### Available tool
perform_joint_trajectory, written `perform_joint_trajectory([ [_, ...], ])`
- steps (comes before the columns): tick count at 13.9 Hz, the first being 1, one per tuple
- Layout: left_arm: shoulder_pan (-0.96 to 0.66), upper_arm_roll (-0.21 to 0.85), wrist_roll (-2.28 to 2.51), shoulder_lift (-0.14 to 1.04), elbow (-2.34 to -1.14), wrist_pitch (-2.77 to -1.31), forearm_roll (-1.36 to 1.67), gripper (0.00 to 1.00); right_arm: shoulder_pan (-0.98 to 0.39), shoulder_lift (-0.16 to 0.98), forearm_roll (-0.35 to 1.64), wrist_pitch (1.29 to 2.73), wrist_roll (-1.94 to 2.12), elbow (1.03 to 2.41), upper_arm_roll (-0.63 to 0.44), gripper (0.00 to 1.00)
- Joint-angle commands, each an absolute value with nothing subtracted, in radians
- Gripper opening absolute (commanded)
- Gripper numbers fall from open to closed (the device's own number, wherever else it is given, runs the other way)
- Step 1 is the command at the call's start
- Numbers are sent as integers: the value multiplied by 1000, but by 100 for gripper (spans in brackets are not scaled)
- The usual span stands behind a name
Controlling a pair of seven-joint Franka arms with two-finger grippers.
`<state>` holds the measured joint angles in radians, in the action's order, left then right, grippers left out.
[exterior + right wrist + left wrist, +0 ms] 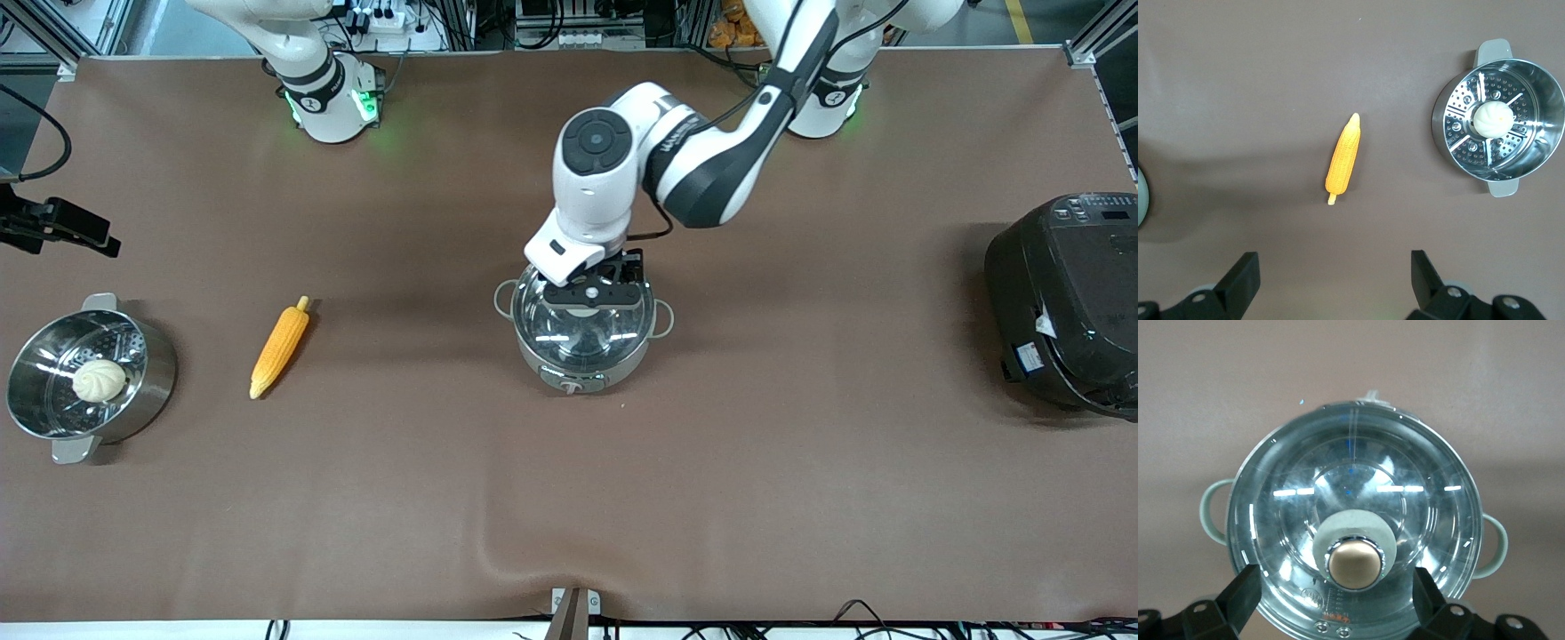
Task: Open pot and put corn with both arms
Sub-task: 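Reach the left gripper to the glass lid knob on the pot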
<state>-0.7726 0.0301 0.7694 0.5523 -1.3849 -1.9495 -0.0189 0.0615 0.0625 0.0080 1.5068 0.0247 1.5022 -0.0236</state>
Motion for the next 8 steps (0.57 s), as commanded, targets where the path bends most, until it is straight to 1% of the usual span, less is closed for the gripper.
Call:
perform_joint_trajectory([
  [1,-801,14,790,587,-1353,-1945,-46,100,71,49,20,1589,40,1604,-20,100],
  [3,-814,15,792,606,-1354,-1945,-66,100,69,48,20,1690,40,1693,-18,100],
  [6,-815,18,787,620,-1356,-1945,-109,100,68,55,21,1906,26,1877,-20,100],
  [8,-815,20,779,626,-1358,-1945,-115,100,63,104,21,1927,-73,1914,-17,100],
])
